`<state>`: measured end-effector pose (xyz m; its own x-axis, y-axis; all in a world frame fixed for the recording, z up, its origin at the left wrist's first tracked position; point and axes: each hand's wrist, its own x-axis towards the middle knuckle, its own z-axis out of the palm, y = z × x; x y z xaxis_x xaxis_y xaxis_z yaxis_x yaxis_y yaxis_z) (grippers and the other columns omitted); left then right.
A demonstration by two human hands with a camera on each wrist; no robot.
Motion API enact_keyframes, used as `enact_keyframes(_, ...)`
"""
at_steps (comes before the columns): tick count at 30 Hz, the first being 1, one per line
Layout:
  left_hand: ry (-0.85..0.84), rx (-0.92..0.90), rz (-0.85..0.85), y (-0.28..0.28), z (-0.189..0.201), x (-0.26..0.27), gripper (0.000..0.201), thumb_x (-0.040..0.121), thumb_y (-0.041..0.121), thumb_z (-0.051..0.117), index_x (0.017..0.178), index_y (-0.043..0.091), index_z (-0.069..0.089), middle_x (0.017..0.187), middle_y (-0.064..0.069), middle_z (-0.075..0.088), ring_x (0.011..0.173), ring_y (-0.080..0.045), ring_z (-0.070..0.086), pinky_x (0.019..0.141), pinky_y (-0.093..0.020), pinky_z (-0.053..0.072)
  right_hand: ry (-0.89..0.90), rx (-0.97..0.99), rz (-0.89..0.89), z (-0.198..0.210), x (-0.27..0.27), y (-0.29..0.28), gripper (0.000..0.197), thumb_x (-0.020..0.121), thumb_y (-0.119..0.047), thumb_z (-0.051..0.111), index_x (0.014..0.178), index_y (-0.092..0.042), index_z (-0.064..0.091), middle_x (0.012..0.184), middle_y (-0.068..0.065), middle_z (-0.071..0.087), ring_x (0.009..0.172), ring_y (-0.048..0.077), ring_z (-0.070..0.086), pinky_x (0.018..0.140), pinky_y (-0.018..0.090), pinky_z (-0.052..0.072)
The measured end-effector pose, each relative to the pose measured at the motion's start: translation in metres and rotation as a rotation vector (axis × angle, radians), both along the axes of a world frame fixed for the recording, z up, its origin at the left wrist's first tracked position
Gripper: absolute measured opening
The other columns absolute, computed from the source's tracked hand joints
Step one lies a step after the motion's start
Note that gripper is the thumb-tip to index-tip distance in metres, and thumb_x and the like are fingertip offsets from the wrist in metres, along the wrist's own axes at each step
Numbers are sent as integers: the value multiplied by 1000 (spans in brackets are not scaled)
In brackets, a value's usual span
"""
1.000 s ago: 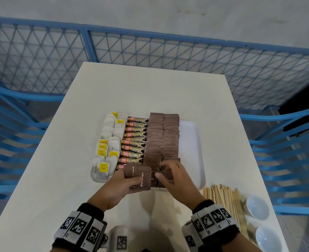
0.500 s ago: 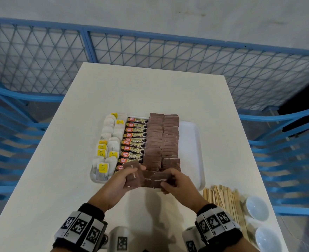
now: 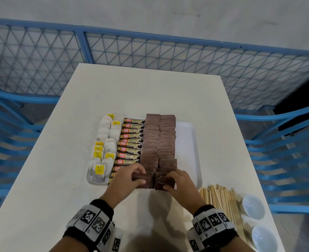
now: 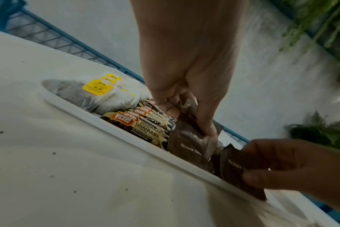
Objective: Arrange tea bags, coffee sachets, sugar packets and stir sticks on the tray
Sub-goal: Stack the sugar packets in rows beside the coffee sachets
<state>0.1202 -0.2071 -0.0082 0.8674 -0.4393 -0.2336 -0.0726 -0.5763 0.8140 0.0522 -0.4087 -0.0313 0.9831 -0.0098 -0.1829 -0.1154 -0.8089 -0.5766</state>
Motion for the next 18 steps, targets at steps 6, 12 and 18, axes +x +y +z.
enact_keyframes(6,-184,99,-124,-9,-16,3,23,77,13,72,83,22,52,83,14,50,80,-10,49,65,-11,33,-63,-24,25,2,3,0,27,84,-21,64,108,-14,56,112,2,57,100,18,46,87,22,37)
enact_keyframes(12,-424,225,-137,-6,-29,-2,38,60,22,84,87,17,59,89,0,55,80,-19,52,70,-26,38,-152,-99,60,-6,0,4,39,77,-25,67,109,-24,47,112,3,54,97,19,47,86,30,45)
enact_keyframes(18,-469,230,-165,-1,-33,-6,49,54,18,86,91,21,55,90,-1,56,80,-22,58,69,-30,47,-185,-114,43,-9,1,6,44,70,-29,74,102,-27,43,103,3,54,91,21,50,79,32,45)
